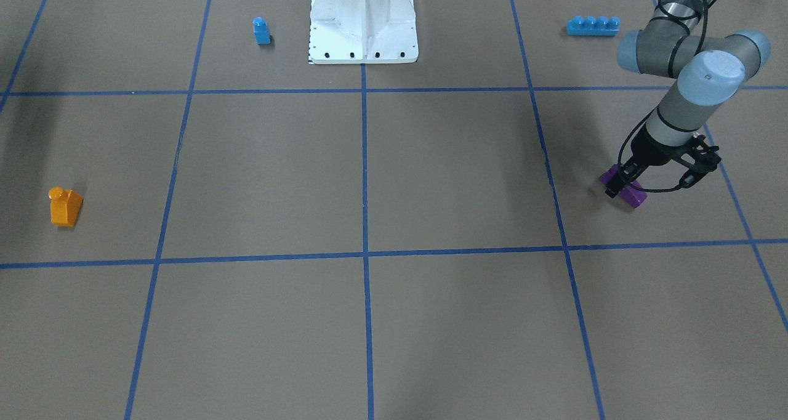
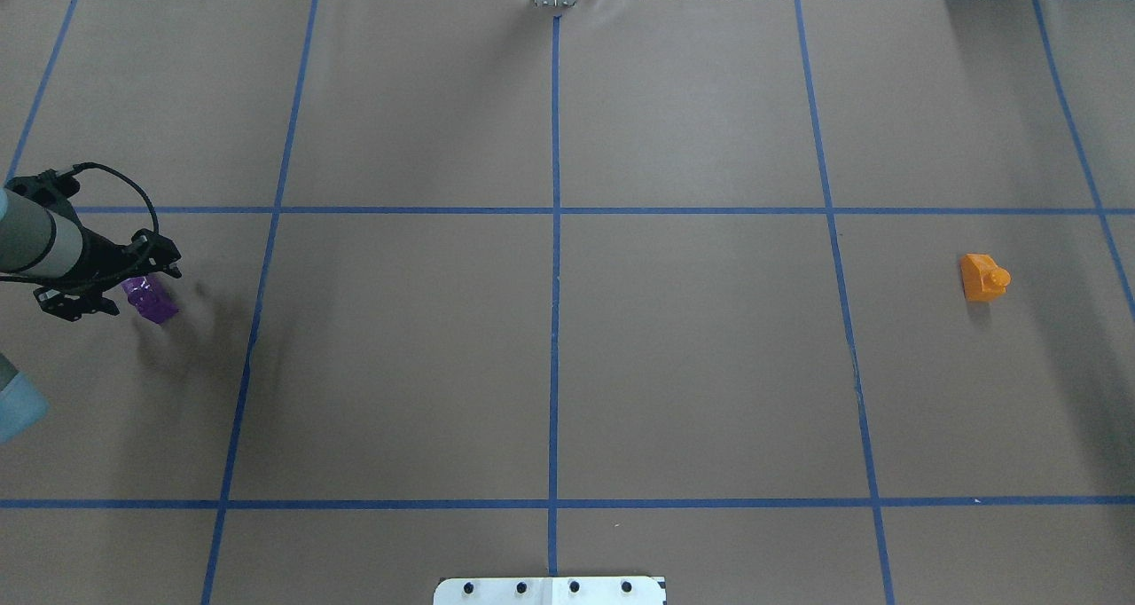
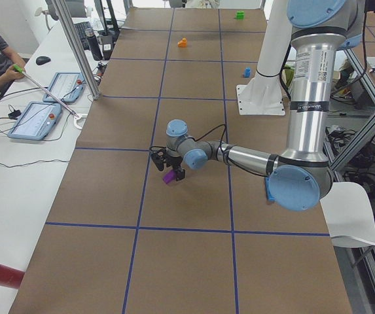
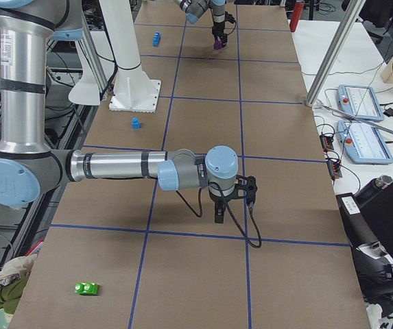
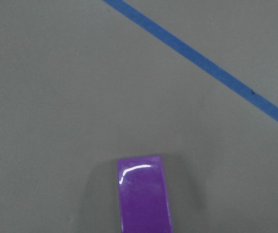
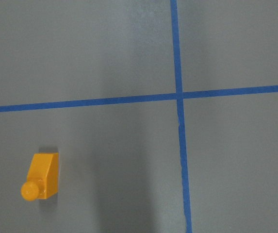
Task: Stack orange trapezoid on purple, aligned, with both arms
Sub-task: 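Lower the left gripper onto the purple trapezoid block and close it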
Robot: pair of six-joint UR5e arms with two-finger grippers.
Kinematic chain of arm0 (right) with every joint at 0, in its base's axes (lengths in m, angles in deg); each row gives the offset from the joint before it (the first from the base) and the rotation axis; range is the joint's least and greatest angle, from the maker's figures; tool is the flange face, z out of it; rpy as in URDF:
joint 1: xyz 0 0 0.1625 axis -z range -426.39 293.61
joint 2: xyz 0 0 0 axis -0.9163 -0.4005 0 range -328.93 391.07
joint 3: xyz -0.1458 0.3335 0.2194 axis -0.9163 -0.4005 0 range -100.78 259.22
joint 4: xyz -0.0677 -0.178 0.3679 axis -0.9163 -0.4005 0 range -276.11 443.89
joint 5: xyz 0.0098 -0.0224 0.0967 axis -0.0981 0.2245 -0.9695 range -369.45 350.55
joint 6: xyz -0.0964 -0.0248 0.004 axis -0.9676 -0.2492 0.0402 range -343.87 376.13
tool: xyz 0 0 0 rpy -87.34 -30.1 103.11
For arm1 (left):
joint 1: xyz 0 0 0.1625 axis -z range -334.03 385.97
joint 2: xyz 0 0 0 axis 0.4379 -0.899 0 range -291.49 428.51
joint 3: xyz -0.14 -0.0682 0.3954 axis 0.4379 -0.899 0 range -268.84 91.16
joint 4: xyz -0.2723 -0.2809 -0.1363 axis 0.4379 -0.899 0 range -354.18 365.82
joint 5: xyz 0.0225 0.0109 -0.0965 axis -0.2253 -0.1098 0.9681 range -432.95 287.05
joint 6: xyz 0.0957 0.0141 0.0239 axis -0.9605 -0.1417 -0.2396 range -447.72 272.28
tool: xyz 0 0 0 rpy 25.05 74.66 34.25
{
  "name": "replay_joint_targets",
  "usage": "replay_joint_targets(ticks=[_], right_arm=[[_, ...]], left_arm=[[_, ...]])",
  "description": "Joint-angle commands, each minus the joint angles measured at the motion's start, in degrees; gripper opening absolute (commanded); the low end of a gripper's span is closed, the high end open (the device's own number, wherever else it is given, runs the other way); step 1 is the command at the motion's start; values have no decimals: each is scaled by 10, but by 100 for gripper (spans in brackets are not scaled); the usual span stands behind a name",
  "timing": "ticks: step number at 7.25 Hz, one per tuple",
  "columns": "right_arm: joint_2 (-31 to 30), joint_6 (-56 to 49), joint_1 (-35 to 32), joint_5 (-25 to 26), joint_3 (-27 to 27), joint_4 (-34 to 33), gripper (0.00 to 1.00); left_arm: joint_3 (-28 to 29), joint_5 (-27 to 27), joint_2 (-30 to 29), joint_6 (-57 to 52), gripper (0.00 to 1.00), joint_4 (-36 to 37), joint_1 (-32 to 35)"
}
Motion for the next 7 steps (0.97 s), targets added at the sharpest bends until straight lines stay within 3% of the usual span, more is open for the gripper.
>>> replay_joint_targets(ticks=[1, 2, 3, 4, 7], right_arm=[[1, 0, 0, 0, 0, 0, 100], [1, 0, 0, 0, 0, 0, 100], [2, 0, 0, 0, 0, 0, 100], [2, 0, 0, 0, 0, 0, 100], [2, 0, 0, 2, -1, 0, 100]], left_arm=[[0, 0, 2, 0, 76, -1, -7], [-1, 0, 2, -1, 51, -1, -8], [-6, -1, 3, -5, 7, -1, -8], [-8, -5, 3, -6, 0, -1, -9], [-68, -11, 7, -106, 0, 11, -13]])
